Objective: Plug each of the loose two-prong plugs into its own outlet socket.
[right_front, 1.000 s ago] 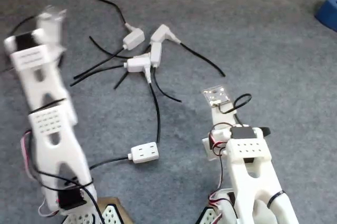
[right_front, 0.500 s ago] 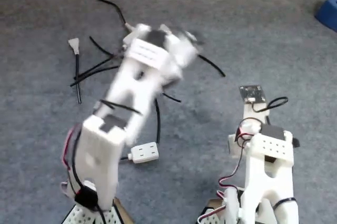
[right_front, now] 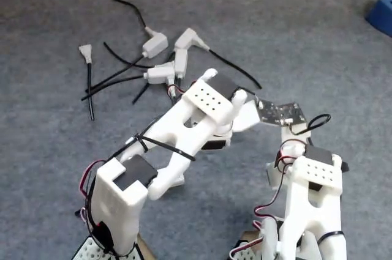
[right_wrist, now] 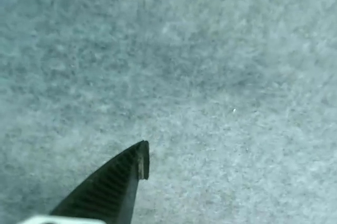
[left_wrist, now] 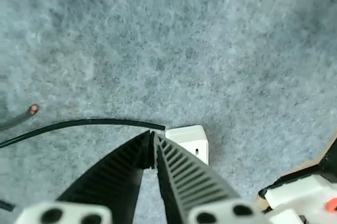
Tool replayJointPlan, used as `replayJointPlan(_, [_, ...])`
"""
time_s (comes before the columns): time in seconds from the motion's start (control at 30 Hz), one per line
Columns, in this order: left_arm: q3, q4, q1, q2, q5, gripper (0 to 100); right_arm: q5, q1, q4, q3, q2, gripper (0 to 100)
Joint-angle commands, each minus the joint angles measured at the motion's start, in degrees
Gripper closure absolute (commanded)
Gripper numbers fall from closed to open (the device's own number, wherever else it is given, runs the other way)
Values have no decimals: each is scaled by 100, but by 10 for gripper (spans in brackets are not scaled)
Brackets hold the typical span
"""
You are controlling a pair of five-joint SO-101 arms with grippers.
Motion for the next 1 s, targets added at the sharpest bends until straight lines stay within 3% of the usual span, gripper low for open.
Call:
replayJointPlan(0.0, [-215, 62, 321, -198, -97, 995, 0, 84, -48, 4, -127, 393])
replayJointPlan(0.1, [-734, 53, -716, -207, 378, 995, 0, 92, -163, 48, -127, 393])
replayJointPlan(0.27, [-2132, 44, -3732, -136, 1319, 993, 18, -31, -154, 48, -119, 393])
replayJointPlan(0.37, [-2519, -88, -5270, -136, 1398, 992, 0, -365, -127, 48, -119, 393])
replayJointPlan(0.5, [-2378, -70, -6554, -136, 1345, 961, -316, -892, 75, 4, -75, 393])
replayJointPlan(0.67, [-1288, -62, -7116, -189, 229, 905, -396, -1648, 655, -207, -75, 393])
replayJointPlan(0.97, [840, -132, -6888, -1103, -484, 905, -396, -1657, 796, -365, -66, 393])
